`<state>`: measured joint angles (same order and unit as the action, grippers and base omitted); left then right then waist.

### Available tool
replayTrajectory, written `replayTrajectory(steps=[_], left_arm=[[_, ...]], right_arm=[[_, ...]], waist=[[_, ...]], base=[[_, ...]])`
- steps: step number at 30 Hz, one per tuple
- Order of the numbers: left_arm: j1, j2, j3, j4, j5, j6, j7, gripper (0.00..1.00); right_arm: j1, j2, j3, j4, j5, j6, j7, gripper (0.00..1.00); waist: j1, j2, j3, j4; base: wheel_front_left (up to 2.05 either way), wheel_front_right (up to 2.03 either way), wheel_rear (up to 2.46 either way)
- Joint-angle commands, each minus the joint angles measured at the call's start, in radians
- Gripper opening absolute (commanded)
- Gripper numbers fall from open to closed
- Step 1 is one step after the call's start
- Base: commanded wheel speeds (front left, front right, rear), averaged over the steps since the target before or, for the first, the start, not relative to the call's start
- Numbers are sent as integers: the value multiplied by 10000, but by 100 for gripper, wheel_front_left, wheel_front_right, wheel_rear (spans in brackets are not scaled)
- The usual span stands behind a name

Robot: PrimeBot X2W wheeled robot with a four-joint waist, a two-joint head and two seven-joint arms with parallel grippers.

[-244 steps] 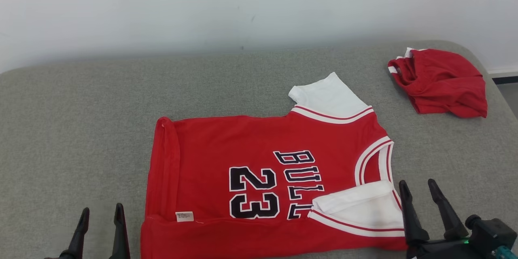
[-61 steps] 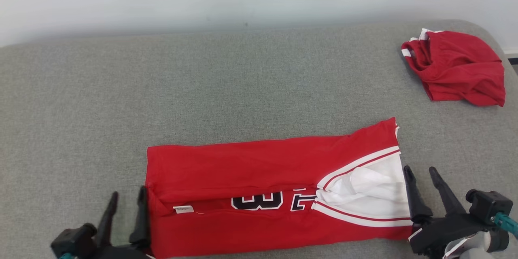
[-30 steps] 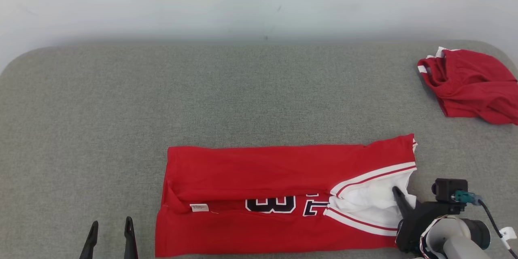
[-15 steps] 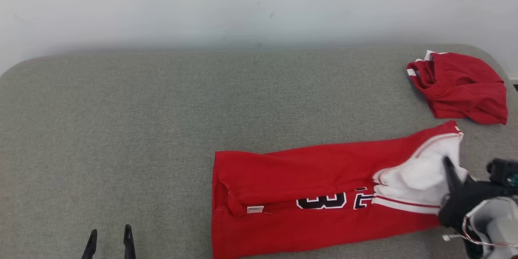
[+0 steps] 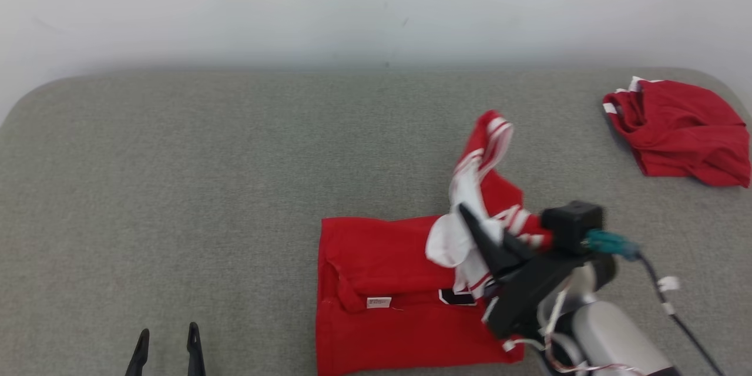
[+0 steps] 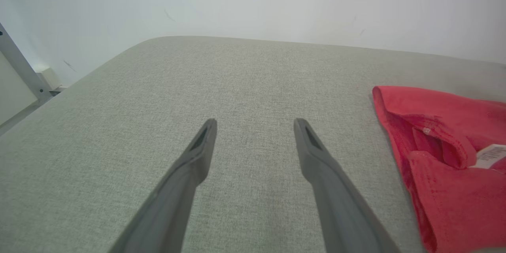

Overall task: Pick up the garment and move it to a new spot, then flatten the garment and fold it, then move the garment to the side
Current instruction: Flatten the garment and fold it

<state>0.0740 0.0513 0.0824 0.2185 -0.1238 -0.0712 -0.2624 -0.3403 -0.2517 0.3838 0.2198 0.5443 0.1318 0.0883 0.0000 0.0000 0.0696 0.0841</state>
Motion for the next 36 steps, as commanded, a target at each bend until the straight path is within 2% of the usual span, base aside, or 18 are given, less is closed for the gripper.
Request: replayTrajectory(steps=[1, 8, 20, 21, 22, 27, 32, 36], left_arm=[[-134, -15, -35, 32, -126, 0, -31, 100], [-457, -16, -478, 183, -260, 51, -31, 100], [-775, -15, -840, 378, -490, 172, -31, 100], [-778, -15, -854, 392, -500, 172, -31, 100], [-769, -15, -860, 403, -501, 176, -31, 100], [-586, -15, -747, 422, -505, 188, -31, 100], [-353, -15, -509, 364, -410, 147, -31, 100], [-251, -14, -354, 329, -353, 113, -31, 100]], right_arm=[[133, 234, 241, -73, -50, -29, 149, 0], [-132, 1116, 1144, 739, -262, -29, 380, 0], [-886, 1785, 2066, 3678, -495, -29, -175, 0], [-970, 1818, 2126, 3870, -472, -29, -337, 67], [-1036, 1863, 2203, 4033, -423, -29, -478, 100], [-1396, 1795, 2410, 3999, -141, -29, -1601, 100], [-1500, 1146, 2118, 3233, -6, -29, -2617, 100], [-1165, 505, 1373, 2524, -30, -29, -2930, 100]], waist=[[0, 0, 61, 183], [0, 0, 284, 769], [0, 0, 491, 1169], [0, 0, 493, 1176], [0, 0, 487, 1181], [0, 0, 352, 1074], [0, 0, 173, 825], [0, 0, 73, 667]], base=[[0, 0, 0], [0, 0, 0], [0, 0, 0], [0, 0, 0], [0, 0, 0], [0, 0, 0], [0, 0, 0], [0, 0, 0]])
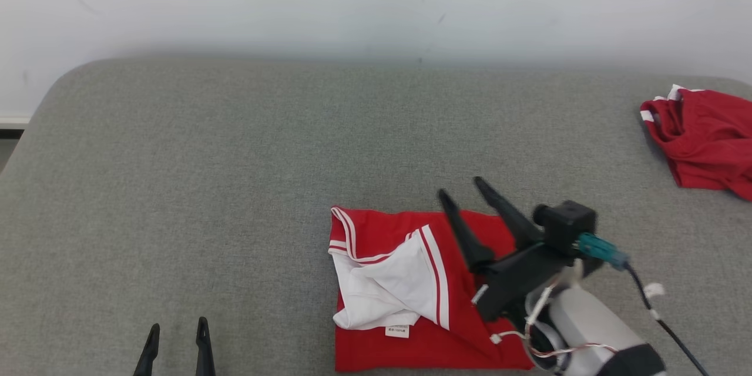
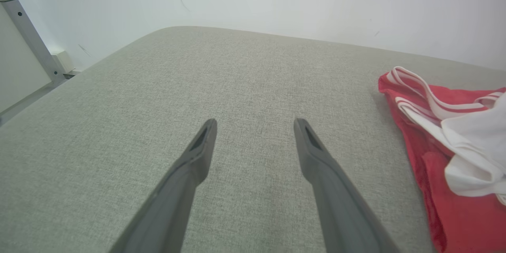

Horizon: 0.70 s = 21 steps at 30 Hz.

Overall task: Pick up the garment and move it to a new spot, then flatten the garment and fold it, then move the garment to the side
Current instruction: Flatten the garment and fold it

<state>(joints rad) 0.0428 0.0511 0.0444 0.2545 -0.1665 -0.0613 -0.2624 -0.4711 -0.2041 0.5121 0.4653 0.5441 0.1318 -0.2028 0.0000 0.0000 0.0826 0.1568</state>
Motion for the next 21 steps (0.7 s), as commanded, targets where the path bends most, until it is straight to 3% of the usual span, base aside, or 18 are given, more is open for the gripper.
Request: replayTrajectory(steps=[1, 8, 20, 21], left_arm=[[98, -13, 50, -32, 87, -2, -31, 100], [143, -12, 59, -44, 96, -39, -31, 100], [-11, -12, -121, 35, 149, -49, -31, 100], [-8, -12, -128, 44, 142, -49, -31, 100]], right_arm=[[273, -117, -132, -67, -44, -29, -4, 100], [1147, -534, -909, -370, 168, -29, 655, 100], [477, 101, 84, 1041, 546, -29, 1201, 100], [406, 133, 162, 1195, 591, -29, 1191, 60]], waist=[[0, 0, -85, -86], [0, 0, -164, -142], [0, 0, -99, 274], [0, 0, -102, 316]], base=[[0, 0, 0], [0, 0, 0], [0, 0, 0], [0, 0, 0]])
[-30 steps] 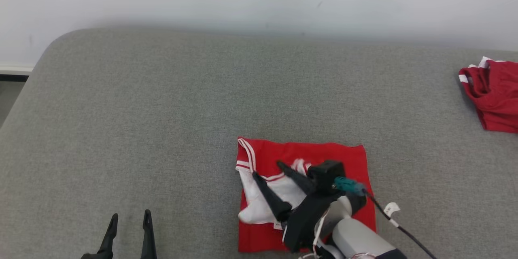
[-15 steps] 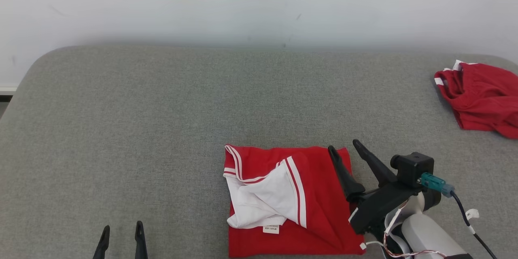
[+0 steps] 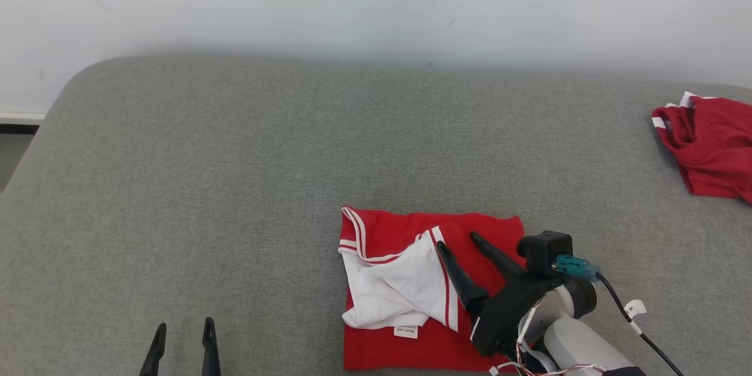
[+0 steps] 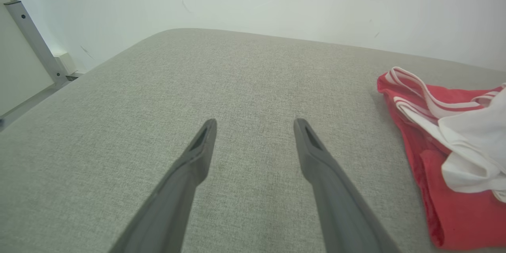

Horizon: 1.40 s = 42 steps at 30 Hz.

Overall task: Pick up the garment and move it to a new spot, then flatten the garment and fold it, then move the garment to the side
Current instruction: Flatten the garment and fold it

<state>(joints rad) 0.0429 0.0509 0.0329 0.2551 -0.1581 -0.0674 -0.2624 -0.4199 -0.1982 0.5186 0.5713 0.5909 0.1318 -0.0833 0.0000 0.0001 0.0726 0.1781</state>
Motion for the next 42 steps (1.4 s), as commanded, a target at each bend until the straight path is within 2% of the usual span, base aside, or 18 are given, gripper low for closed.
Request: replayTrajectory(steps=[1, 2, 3, 4, 10, 17, 24, 30, 32, 33, 37, 42], left_arm=[[-9, -10, -13, 38, 58, 12, -31, 100], [-2, -12, -32, 49, 55, 5, -31, 100], [19, -10, -26, 52, 52, 4, -31, 100], [44, -10, -10, 54, 43, 10, -31, 100], [173, -12, 41, 49, -4, 45, -31, 100], [159, -12, 51, 8, -11, 14, -31, 100], [47, -12, -58, 50, -30, 7, -31, 100], [41, -12, -98, 93, 0, 7, -31, 100], [59, -12, -105, 110, 9, 8, -31, 100], [69, -10, -98, 116, 18, 6, -31, 100], [158, -10, -44, 112, 58, -2, -31, 100], [244, -12, 30, 72, 66, 19, -31, 100]], right_arm=[[-106, 73, 96, 135, 124, -29, -4, 60], [-175, 72, 172, 268, 163, -29, -56, 31], [-242, 74, 251, 394, 210, -29, -100, 12], [-289, 62, 343, 491, 260, -29, -156, 0], [-428, -75, 999, 596, 408, -29, -541, 0], [176, -224, 1874, -352, 411, -29, -1052, 0], [1021, -97, 2732, -1239, 347, -29, -866, 0], [1636, 84, 3171, -1519, 590, -29, -619, 0], [1685, 129, 3213, -1575, 710, -29, -689, 80], [1725, 158, 3286, -1593, 796, -29, -642, 100], [1611, -43, 3386, -1875, 952, -29, -815, 100], [1489, -309, 2749, -2351, 872, -29, -1406, 100]], waist=[[0, -1, -2, 103], [0, -1, -12, 154], [0, -1, -23, 177], [0, -1, -34, 198], [0, -1, -97, 197], [0, -1, -78, 129], [0, -1, 1, 116], [0, -1, -23, 150], [0, -1, -37, 146], [0, -1, -49, 139], [0, -1, -111, 67], [0, -1, -180, -75]], base=[[0, 0, 0], [0, 0, 0], [0, 0, 0], [0, 0, 0], [0, 0, 0], [0, 0, 0], [0, 0, 0], [0, 0, 0], [0, 0, 0], [0, 0, 0], [0, 0, 0], [0, 0, 0]])
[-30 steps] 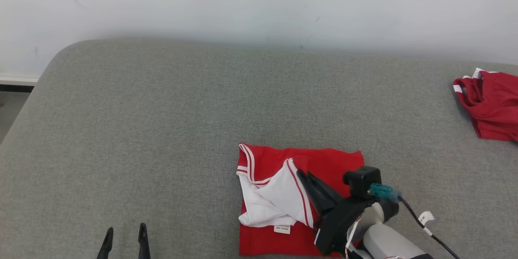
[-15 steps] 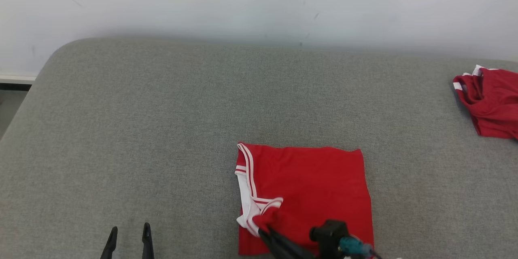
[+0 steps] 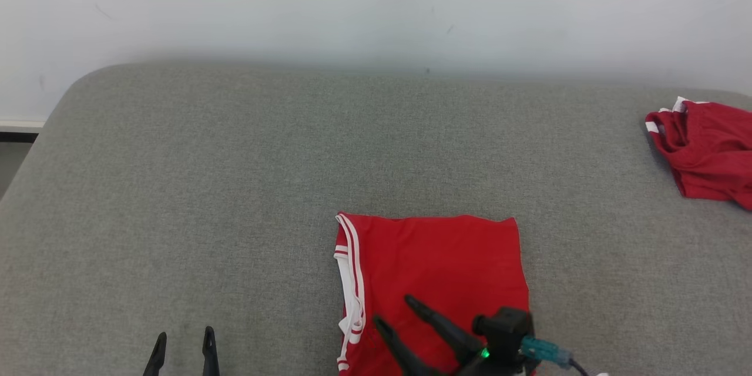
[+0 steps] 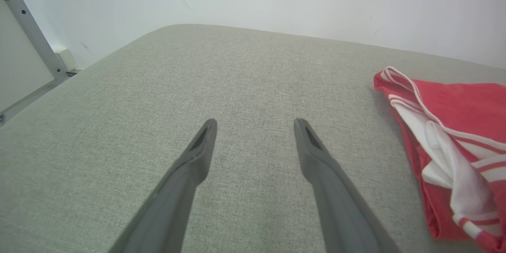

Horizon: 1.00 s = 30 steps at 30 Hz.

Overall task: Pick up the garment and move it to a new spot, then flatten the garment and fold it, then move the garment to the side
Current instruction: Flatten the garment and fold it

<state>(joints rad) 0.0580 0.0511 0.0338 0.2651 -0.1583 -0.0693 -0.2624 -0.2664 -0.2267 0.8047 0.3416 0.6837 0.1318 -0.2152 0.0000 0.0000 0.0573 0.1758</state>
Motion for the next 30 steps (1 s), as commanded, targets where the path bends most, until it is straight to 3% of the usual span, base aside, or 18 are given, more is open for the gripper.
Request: replayTrajectory(steps=[1, 4, 6, 12, 16, 23, 30], left_arm=[[111, -12, 34, -34, 66, 49, -31, 100], [167, -12, 59, -59, 68, 60, -31, 100], [226, -14, 97, -90, 95, 62, -31, 100], [315, -14, 245, -268, 288, 22, -31, 100], [441, -14, 370, -473, 387, 0, -31, 100], [599, -12, 504, -980, 574, 25, -31, 100], [655, -12, 503, -1148, 553, 61, -31, 100]], right_arm=[[-51, -69, -375, -143, -136, -29, -196, 100], [-6, -149, -1121, -219, -371, -29, -364, 100], [157, -103, -2294, -93, -746, -29, -448, 100], [881, 679, -5738, -963, -2647, -29, -494, 100], [1524, 966, -6876, -1839, -4120, -28, -497, 100], [2578, 1486, -7998, -2471, -4935, -28, -500, 100], [3145, 1695, -7805, -2380, -5006, -28, -501, 100]], waist=[[0, 0, -37, -92], [0, 0, -67, -189], [0, 0, -85, -303], [0, 0, -134, -678], [0, 0, -163, -902], [0, 0, -253, -1240], [0, 0, -299, -1481]], base=[[0, 0, 0], [0, 0, 0], [0, 0, 0], [0, 0, 0], [0, 0, 0], [0, 0, 0], [0, 0, 0]])
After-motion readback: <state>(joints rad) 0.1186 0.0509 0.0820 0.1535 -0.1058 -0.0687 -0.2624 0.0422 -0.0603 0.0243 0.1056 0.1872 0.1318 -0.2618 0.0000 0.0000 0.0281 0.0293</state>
